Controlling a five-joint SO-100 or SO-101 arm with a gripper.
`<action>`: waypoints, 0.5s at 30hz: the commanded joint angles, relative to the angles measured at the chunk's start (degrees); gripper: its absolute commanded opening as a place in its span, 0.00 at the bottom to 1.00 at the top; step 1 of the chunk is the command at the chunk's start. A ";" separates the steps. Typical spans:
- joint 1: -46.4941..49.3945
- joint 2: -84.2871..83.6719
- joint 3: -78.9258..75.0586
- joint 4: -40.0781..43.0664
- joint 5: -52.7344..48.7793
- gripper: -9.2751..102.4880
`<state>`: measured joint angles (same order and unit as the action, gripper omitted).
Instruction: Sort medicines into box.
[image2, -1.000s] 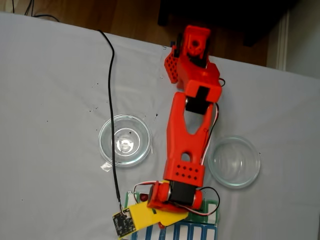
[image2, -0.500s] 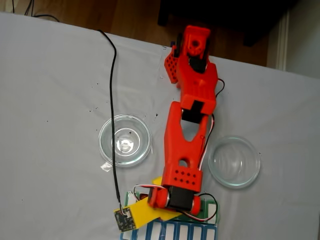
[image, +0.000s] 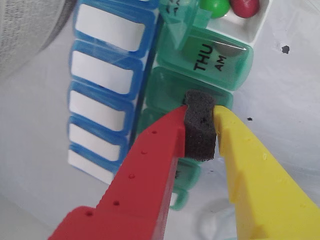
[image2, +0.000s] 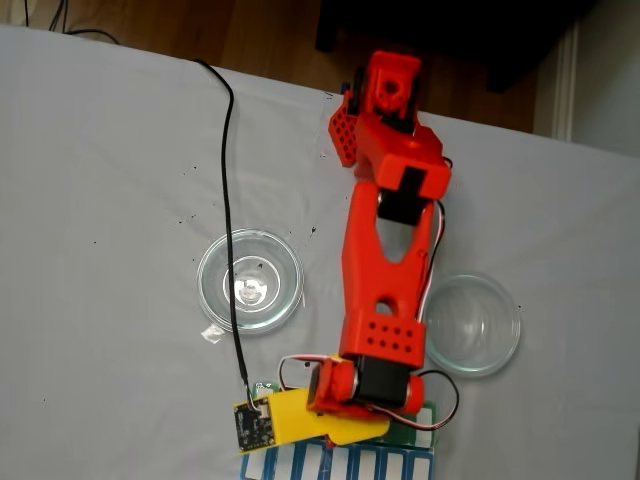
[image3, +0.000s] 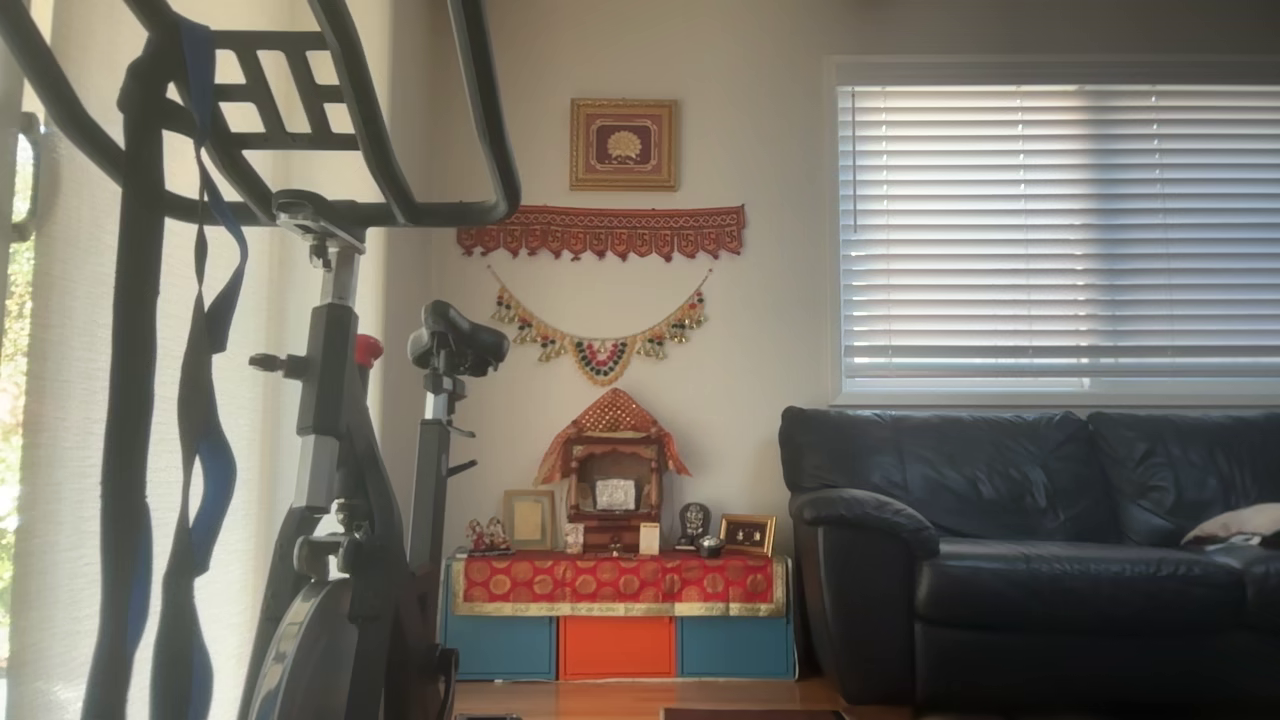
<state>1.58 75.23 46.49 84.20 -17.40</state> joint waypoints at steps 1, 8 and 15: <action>1.49 10.99 -0.53 -3.69 4.48 0.09; 2.90 15.82 12.04 -20.57 4.75 0.09; 4.13 13.10 13.89 -25.58 0.09 0.09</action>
<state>5.36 83.23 61.26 60.64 -15.82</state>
